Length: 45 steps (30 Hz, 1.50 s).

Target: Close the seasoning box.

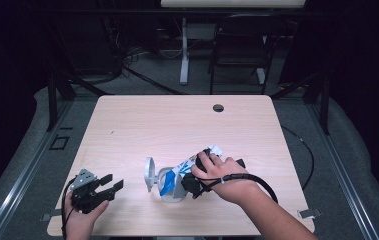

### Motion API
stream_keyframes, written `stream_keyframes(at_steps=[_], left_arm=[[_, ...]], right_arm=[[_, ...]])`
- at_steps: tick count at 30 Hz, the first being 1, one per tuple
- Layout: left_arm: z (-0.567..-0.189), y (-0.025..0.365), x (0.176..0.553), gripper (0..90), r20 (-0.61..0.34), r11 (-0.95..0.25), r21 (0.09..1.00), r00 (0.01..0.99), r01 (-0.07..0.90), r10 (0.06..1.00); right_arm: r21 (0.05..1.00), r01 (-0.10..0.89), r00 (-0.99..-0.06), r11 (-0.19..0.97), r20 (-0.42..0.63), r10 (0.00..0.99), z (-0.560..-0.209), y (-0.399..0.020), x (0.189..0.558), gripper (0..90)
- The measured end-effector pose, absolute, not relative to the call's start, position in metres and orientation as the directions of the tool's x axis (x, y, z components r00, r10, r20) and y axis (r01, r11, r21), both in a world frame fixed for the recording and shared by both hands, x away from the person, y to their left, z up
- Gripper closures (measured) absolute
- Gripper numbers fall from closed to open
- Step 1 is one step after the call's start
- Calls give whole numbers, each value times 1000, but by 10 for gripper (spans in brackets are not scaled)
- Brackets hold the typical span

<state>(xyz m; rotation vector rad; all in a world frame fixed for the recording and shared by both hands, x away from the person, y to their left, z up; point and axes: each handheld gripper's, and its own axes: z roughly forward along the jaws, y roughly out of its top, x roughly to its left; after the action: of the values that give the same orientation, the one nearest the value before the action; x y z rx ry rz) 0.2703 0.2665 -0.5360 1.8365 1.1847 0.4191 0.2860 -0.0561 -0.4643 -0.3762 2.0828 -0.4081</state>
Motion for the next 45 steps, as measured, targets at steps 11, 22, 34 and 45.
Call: stream_keyframes(at_steps=[11, 22, 34, 45], left_arm=[[-536, 266, 270, 472, -171, -155, 816, 488, 557, 856], [-536, 267, 270, 473, -171, -154, 816, 488, 557, 856], [-536, 267, 270, 473, -171, -154, 815, 486, 558, 857], [-536, 267, 270, 473, -172, -152, 817, 486, 556, 857]], right_arm=[[-430, -103, -500, 897, -757, -420, -464, -56, 285, 604], [-433, -104, -494, 896, -759, -424, -464, -56, 285, 615], [-424, -100, -493, 900, -765, -415, -466, -58, 285, 621], [-412, -99, -490, 906, -772, -404, -468, -60, 284, 630]])
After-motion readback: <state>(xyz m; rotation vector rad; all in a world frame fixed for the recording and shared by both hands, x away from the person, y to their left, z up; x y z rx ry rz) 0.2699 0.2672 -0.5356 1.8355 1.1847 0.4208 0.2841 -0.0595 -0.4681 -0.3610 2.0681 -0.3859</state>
